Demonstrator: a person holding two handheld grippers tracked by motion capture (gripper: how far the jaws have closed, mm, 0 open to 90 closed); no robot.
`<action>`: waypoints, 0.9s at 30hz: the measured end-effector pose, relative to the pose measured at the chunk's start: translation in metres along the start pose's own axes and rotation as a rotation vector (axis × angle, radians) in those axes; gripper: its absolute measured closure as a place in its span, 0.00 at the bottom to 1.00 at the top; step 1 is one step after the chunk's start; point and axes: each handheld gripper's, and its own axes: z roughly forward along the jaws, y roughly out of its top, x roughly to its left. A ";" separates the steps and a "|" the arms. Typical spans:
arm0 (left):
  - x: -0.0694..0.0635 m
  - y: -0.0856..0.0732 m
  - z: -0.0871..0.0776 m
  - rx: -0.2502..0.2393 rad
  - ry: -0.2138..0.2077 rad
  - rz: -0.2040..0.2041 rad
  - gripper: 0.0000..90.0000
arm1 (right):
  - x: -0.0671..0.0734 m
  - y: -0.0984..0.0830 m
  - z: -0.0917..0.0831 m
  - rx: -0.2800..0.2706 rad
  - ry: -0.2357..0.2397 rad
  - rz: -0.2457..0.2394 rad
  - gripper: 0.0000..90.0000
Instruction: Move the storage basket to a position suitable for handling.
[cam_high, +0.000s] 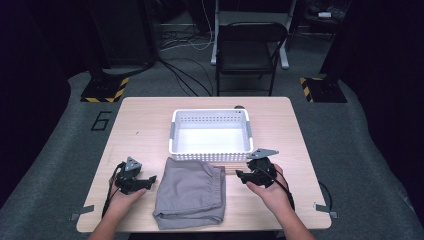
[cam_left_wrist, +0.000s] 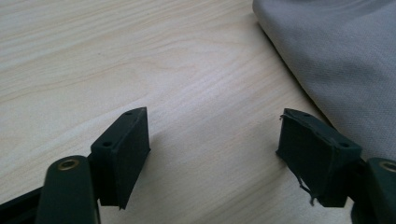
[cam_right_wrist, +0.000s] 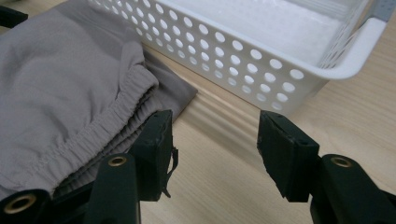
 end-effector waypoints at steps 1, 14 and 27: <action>-0.001 0.000 0.000 -0.007 0.000 -0.014 0.30 | 0.000 -0.001 0.002 -0.010 -0.002 -0.010 0.50; -0.014 0.009 -0.010 -0.014 -0.078 -0.109 0.37 | 0.006 -0.011 0.016 0.014 0.020 -0.029 0.50; -0.040 0.017 -0.024 -0.029 -0.088 -0.099 0.29 | 0.004 -0.013 0.019 0.010 0.032 -0.037 0.50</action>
